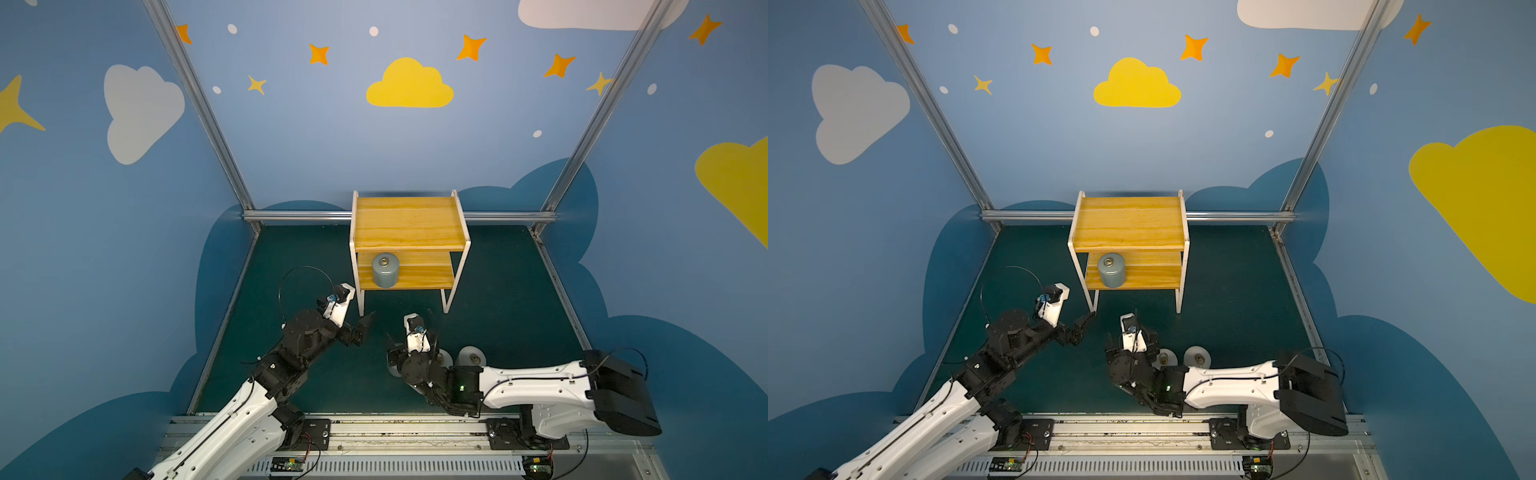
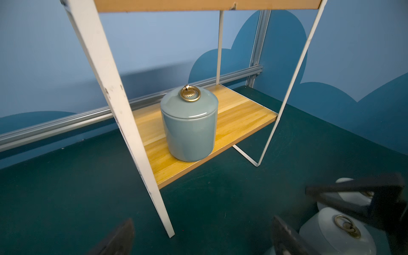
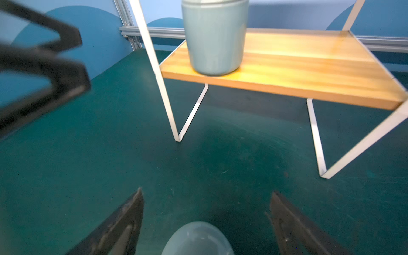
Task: Remove the tea canisters from the shelf
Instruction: Place the tea canister at the center of the board, then pick up the tea canister from the shelf.
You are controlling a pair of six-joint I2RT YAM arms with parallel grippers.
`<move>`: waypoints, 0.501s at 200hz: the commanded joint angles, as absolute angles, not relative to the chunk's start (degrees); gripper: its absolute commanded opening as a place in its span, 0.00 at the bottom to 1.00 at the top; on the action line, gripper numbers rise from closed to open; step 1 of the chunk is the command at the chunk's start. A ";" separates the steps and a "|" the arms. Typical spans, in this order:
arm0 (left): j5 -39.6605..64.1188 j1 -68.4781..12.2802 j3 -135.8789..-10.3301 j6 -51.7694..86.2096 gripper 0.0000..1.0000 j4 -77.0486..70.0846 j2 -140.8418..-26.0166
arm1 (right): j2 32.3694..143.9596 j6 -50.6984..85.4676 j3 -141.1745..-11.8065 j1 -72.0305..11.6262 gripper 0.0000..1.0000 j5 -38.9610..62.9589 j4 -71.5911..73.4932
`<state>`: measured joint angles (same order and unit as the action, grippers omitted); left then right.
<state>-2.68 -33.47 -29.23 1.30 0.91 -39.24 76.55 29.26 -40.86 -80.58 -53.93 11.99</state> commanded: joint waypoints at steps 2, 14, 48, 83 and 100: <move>0.27 -33.48 -28.00 4.56 0.95 1.71 -38.51 | 69.23 25.73 -39.54 -77.83 0.91 -50.75 5.79; 1.15 -33.55 -27.09 5.98 0.94 1.83 -38.49 | 64.48 24.85 -38.79 -76.00 0.91 -49.90 3.18; 4.06 -34.22 -25.39 9.06 0.92 1.76 -39.53 | 53.86 23.94 -36.84 -71.18 0.91 -46.00 -5.50; 4.73 -36.30 -23.92 10.34 0.91 0.97 -42.53 | 49.24 23.77 -36.82 -68.09 0.91 -42.63 -10.85; 3.53 -37.38 -23.47 10.71 0.91 0.54 -43.15 | 48.62 23.75 -37.19 -67.04 0.91 -41.27 -11.85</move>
